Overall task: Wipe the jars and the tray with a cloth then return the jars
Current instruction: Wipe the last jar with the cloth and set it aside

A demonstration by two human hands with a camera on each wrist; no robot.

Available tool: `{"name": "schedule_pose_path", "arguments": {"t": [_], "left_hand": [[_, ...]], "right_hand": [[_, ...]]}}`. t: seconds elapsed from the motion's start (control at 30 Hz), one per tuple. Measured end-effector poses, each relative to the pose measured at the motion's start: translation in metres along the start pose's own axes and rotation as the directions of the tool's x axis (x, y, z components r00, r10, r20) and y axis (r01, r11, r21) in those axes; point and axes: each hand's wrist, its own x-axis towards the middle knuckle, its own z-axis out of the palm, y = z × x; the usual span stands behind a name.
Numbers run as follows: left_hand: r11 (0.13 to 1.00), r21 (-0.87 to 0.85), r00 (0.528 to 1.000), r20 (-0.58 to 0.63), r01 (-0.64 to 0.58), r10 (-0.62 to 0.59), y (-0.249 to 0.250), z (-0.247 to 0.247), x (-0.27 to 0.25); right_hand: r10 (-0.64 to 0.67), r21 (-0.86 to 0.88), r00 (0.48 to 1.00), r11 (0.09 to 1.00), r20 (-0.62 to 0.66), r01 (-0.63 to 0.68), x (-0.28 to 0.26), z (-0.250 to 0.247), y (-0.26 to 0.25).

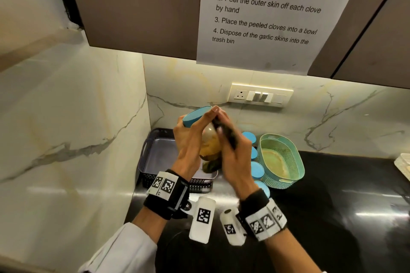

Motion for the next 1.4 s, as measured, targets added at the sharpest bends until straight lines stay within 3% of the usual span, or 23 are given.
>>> {"name": "schedule_pose_path", "arguments": {"t": [0.07, 0.1, 0.3, 0.33, 0.4, 0.5, 0.57, 0.63, 0.67, 0.7, 0.77, 0.8, 0.87, 0.93, 1.0, 1.07, 1.1, 1.17, 1.27, 1.33, 1.4], "left_hand": [[1.000, 0.014, 0.999, -0.022, 0.027, -0.026, -0.002, 0.003, -0.003], [0.999, 0.013, 0.999, -0.025, 0.037, -0.037, -0.003, 0.003, -0.003], [0.996, 0.087, 0.999, 0.050, -0.026, 0.022, 0.003, 0.006, -0.013], [0.995, 0.086, 0.997, 0.059, -0.047, 0.042, 0.003, 0.005, -0.014], [0.994, 0.079, 0.995, 0.069, -0.076, 0.071, 0.004, 0.003, -0.014], [0.997, 0.046, 0.997, 0.051, -0.068, 0.065, 0.007, 0.000, -0.008], [1.000, -0.025, 0.999, 0.035, -0.016, 0.017, 0.007, -0.004, -0.002], [0.996, -0.091, 0.999, 0.030, 0.023, -0.020, 0.005, -0.006, 0.001], [0.994, -0.102, 0.999, 0.030, 0.032, -0.029, 0.004, -0.006, 0.000], [0.995, -0.094, 0.999, 0.026, 0.041, -0.039, 0.005, -0.004, -0.003], [0.998, -0.055, 0.999, 0.019, 0.044, -0.043, 0.004, 0.000, -0.006], [0.999, -0.039, 0.999, 0.020, 0.031, -0.030, 0.005, 0.002, -0.008], [0.999, -0.029, 1.000, 0.007, 0.025, -0.025, 0.004, 0.003, -0.009], [0.995, -0.054, 0.997, 0.004, 0.080, -0.080, 0.004, 0.001, -0.009], [0.986, -0.090, 0.989, 0.033, 0.143, -0.141, 0.006, 0.001, -0.007], [0.981, -0.085, 0.984, 0.047, 0.176, -0.173, 0.009, 0.003, -0.009], [0.987, -0.042, 0.987, 0.046, 0.157, -0.155, 0.018, 0.003, -0.004], [0.988, 0.029, 0.979, 0.133, 0.154, -0.157, 0.020, 0.001, -0.008], [0.987, 0.079, 0.962, 0.227, 0.137, -0.151, 0.015, -0.003, -0.011], [0.989, 0.100, 0.960, 0.247, 0.108, -0.130, 0.017, -0.001, -0.011], [0.993, 0.088, 0.965, 0.240, 0.083, -0.102, 0.013, 0.002, -0.008]], "right_hand": [[0.322, 0.176, 0.945, 0.935, -0.054, -0.308, 0.023, -0.005, -0.010], [0.419, 0.218, 0.907, 0.888, -0.027, -0.404, 0.033, -0.007, -0.013], [0.600, 0.184, 0.792, 0.770, 0.116, -0.610, 0.049, -0.009, -0.008], [0.599, 0.197, 0.793, 0.769, 0.109, -0.608, 0.047, -0.007, -0.010], [0.519, 0.203, 0.854, 0.834, 0.027, -0.513, 0.036, -0.001, -0.023], [0.274, 0.171, 0.954, 0.952, -0.121, -0.252, 0.009, 0.008, -0.030], [0.056, 0.081, 0.994, 0.996, -0.091, -0.049, -0.009, 0.012, -0.025], [-0.093, -0.008, 0.996, 0.996, -0.007, 0.093, -0.014, 0.011, -0.012], [-0.091, 0.005, 0.996, 0.996, 0.015, 0.091, -0.008, 0.009, -0.005], [-0.010, 0.051, 1.000, 0.999, -0.006, 0.010, 0.001, 0.006, -0.005], [0.293, 0.218, 0.953, 0.938, -0.080, -0.270, 0.020, 0.002, -0.007], [0.374, 0.263, 0.923, 0.903, -0.089, -0.340, 0.023, 0.001, -0.006], [0.336, 0.236, 0.935, 0.923, -0.110, -0.304, 0.012, 0.005, -0.015], [0.132, 0.151, 0.981, 0.982, -0.144, -0.110, -0.009, 0.010, -0.011], [-0.038, 0.027, 0.992, 0.999, -0.123, 0.042, -0.019, 0.017, 0.008], [-0.064, 0.020, 0.989, 0.998, -0.137, 0.067, -0.013, 0.018, 0.020], [-0.033, 0.102, 0.981, 0.993, -0.189, 0.053, 0.000, 0.019, 0.019], [0.189, 0.273, 0.948, 0.955, -0.255, -0.117, 0.013, 0.008, 0.014], [0.496, 0.479, 0.854, 0.794, -0.158, -0.374, 0.031, -0.022, 0.012], [0.517, 0.461, 0.855, 0.769, -0.039, -0.444, 0.034, -0.025, 0.005], [0.504, 0.464, 0.863, 0.772, -0.031, -0.434, 0.026, -0.014, -0.007]]}}
